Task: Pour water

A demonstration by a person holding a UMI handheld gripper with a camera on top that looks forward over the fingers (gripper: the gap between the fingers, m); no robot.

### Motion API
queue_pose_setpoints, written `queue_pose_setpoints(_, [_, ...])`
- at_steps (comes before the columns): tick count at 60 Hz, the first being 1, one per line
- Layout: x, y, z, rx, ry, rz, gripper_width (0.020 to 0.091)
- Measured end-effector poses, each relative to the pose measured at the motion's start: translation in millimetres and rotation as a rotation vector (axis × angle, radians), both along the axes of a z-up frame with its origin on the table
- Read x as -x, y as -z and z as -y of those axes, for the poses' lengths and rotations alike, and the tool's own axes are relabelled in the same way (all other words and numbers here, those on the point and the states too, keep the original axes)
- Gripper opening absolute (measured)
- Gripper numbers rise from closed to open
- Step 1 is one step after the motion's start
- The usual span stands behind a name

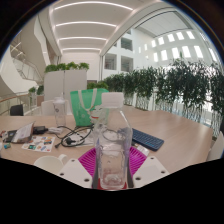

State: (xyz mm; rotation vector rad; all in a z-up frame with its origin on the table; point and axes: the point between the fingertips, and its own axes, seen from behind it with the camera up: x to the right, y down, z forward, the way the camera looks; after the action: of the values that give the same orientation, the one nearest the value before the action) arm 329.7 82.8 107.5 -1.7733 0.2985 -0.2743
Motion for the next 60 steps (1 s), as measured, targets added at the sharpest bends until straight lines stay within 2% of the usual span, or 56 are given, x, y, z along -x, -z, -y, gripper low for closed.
queue_pose_setpoints(7, [-2,41,0,0.043,-0.011,-0.064,0.04])
queue_pose_setpoints(11, [6,35,3,-0.019,-0.006,-0.063,0.0399])
queue_pose_setpoints(22, [7,38,-3,0.001,-0.001,-0.086,0.0413])
queue_pose_setpoints(29, [9,44,7,0.088,-0.017,-0.13,0.0539])
queue_pose_setpoints(31, [15,43,12,0.104,-0.03,-0.147,0.0624])
queue_pose_setpoints(34, [25,32,22,0.095,-0.058,-0.177,0.0817])
queue_pose_setpoints(35, [28,29,28,0.093,-0.06,-0.186,0.0852])
queue_pose_setpoints(38, [32,20,47,0.096,-0.047,-0.211,0.0823])
queue_pose_setpoints(47, [58,-2,118,0.141,-0.017,-0.239,0.0826])
queue_pose_setpoints(60, [125,-35,213,0.22,-0.057,-0.213,0.0827])
